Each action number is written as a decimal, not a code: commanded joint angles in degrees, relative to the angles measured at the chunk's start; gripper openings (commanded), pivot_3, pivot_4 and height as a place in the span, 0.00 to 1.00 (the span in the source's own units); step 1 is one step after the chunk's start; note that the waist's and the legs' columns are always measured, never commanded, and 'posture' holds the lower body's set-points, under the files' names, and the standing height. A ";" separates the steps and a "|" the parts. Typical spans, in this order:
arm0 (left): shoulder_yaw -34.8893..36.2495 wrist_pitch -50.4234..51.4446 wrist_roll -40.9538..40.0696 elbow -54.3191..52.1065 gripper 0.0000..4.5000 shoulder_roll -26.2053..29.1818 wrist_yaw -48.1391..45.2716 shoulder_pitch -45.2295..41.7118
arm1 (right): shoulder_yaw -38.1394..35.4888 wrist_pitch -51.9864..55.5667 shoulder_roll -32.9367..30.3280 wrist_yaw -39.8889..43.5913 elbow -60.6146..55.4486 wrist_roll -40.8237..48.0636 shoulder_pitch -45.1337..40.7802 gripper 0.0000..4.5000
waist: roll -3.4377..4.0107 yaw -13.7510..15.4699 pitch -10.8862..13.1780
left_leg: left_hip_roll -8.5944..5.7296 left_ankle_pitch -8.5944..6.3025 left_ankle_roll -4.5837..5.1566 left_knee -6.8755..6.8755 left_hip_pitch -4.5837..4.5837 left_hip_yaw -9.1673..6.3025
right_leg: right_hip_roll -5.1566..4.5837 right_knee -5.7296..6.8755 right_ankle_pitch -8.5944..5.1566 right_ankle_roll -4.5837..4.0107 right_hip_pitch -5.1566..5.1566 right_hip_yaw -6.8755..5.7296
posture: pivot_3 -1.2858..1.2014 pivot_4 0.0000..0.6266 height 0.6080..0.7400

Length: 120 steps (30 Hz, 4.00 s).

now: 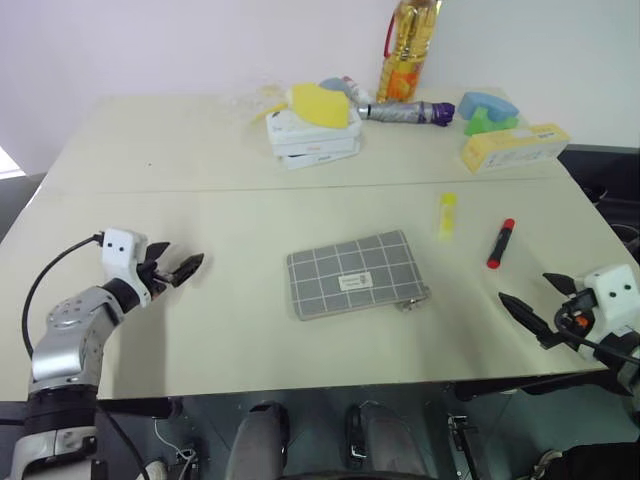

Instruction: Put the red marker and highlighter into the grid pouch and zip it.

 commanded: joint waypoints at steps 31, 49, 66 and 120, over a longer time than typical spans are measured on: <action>-11.11 -11.96 5.66 -5.08 0.97 -3.15 -6.15 -3.49 | 22.90 15.09 7.39 -15.15 -12.05 1.90 -19.79 0.01 | 0.01 -0.04 0.00 | -0.01 0.00 0.00 -0.02 -0.05 -0.02 | 0.01 0.01 0.01 -0.01 -0.08 0.00 | 0.52 0.24 1.00; -17.00 -29.83 12.55 -2.88 0.97 7.01 -21.19 -4.22 | 33.06 32.03 21.87 -27.56 -3.19 -4.06 -29.16 0.00 | 0.07 -0.09 -0.02 | 0.01 0.00 0.00 -0.08 -0.17 0.08 | -0.02 0.05 0.02 -0.01 -0.23 -0.02 | 0.52 0.24 1.00; -32.86 -60.32 25.66 14.07 0.97 -5.67 -19.68 -19.00 | 30.73 34.58 26.10 -28.51 -4.36 -3.42 -28.78 0.00 | 0.05 -0.20 -0.04 | -0.01 0.00 0.01 -0.06 -0.16 0.17 | 0.06 0.07 0.03 0.01 -0.21 -0.03 | 0.52 0.24 1.00; -22.39 -30.75 9.67 -2.00 0.00 -8.28 -13.79 -9.85 | 21.79 33.03 29.85 -30.28 -2.97 0.72 -38.35 0.81 | 0.08 -0.16 0.00 | -0.01 0.00 0.02 -0.08 -0.18 0.04 | 0.05 0.10 0.03 0.02 -0.23 -0.03 | 0.52 0.24 1.00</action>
